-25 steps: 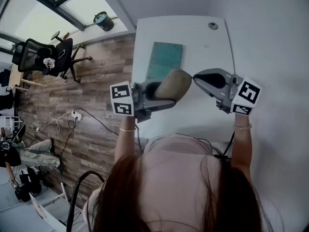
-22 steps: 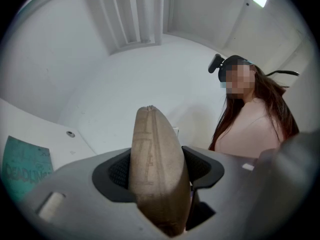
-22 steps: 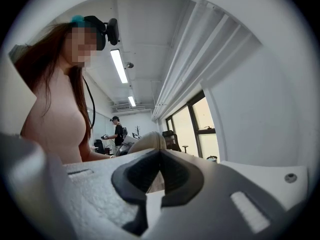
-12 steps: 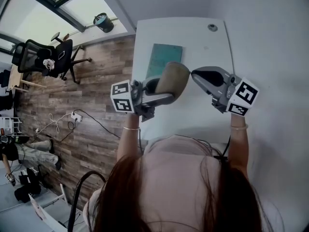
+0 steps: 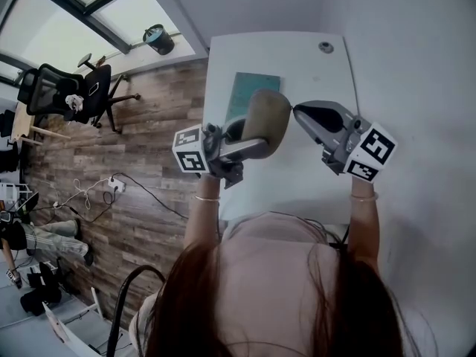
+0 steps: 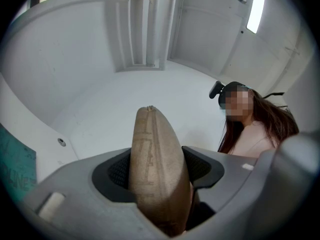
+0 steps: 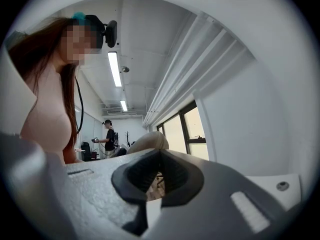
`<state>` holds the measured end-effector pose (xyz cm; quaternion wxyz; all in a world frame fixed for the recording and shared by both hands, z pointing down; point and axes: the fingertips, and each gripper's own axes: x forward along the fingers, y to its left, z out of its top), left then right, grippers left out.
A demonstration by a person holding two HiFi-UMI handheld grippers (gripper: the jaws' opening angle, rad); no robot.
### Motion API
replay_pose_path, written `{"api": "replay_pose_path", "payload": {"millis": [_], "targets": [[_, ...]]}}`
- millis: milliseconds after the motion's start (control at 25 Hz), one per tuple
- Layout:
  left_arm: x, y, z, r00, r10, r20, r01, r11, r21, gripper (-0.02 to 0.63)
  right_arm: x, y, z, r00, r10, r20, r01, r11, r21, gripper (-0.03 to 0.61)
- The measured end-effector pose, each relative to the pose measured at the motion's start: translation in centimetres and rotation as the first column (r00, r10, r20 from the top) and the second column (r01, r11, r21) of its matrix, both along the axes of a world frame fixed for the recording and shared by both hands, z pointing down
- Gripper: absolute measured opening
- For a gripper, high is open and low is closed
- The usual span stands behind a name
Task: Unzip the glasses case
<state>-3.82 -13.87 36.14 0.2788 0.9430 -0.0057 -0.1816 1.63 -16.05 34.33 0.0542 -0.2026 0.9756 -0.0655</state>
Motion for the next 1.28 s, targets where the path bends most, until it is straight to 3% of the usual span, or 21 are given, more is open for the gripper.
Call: {"api": "replay_pose_path", "payload": {"millis": [760,1280], "targets": [[-0.9,-1.2,-1.8,0.988,-0.043,-0.146,0.039,0.999,-0.024,0.291,-0.9,-0.2,-1.5,0.999,0.041,-0.019,-0.041,0.998,0.042,0.003],[-1.5,-1.6,-2.2,0.974,-0.113,-0.195,0.104,0.993,-0.058,0.291,-1.5,0.0,-1.4,0.997,0.075,-0.026,-0.073,0.996,0.045,0.003]]}}
